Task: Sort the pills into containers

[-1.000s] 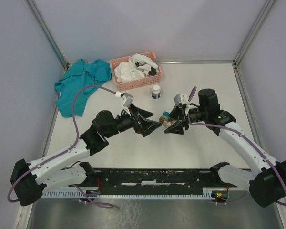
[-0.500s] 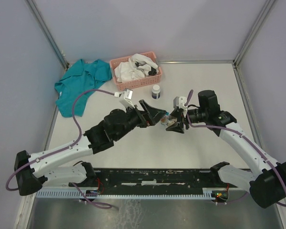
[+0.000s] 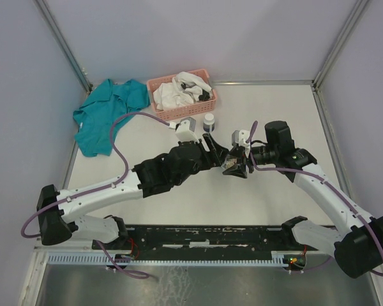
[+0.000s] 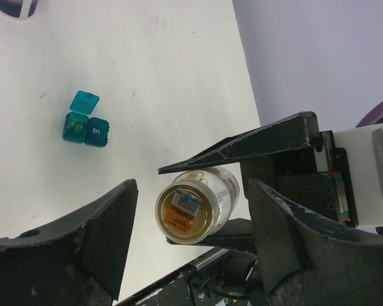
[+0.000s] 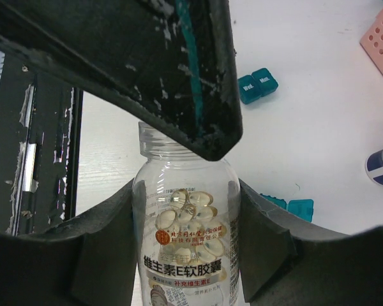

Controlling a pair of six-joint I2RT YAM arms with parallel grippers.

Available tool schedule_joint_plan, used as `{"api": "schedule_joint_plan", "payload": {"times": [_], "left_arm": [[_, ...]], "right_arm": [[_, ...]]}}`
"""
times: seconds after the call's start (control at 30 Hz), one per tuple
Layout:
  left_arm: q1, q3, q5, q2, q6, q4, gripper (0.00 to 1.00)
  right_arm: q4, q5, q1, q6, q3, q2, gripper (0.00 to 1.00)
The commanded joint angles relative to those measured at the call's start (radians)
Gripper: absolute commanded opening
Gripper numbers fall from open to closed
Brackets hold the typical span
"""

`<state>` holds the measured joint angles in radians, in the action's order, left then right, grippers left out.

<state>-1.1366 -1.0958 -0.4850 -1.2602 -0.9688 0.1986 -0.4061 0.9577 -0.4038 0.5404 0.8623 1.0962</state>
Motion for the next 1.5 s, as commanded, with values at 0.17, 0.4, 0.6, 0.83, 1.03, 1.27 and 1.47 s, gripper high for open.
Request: {"api": "schedule_joint_plan", "payload": {"times": [0.17, 0.4, 0.6, 0.83, 1.03, 1.27, 1.47], "left_arm": [[-0.006, -0.052, -0.002, -0.019, -0.050, 0.010, 0.64], [-0.006, -0.031, 0.019, -0.010, -0.067, 0.011, 0.63], [-0.007, -0.015, 0.028, -0.008, -0.081, 0.010, 0.62], [-0.006, 0.008, 0.050, -0.006, -0.087, -0.013, 0.58], [-0.006, 0.015, 0.041, -0.003, -0.087, -0.008, 0.58], [-0.004, 0.021, 0.082, -0.008, -0.087, -0.026, 0.58], [-0.005, 0.023, 0.100, -0.006, -0.077, -0.035, 0.49]], "right_arm": [[0.013, 0.002, -0.003, 0.012, 0.048, -0.023, 0.01], [0.013, 0.001, -0.001, 0.011, 0.048, -0.026, 0.01], [0.015, -0.003, -0.003, 0.009, 0.048, -0.025, 0.01], [0.016, -0.004, -0.002, 0.009, 0.048, -0.026, 0.01], [0.016, -0.004, -0.002, 0.007, 0.048, -0.027, 0.00], [0.016, -0.002, -0.003, 0.006, 0.048, -0.029, 0.00], [0.018, -0.002, -0.002, 0.003, 0.049, -0.030, 0.00]]}}
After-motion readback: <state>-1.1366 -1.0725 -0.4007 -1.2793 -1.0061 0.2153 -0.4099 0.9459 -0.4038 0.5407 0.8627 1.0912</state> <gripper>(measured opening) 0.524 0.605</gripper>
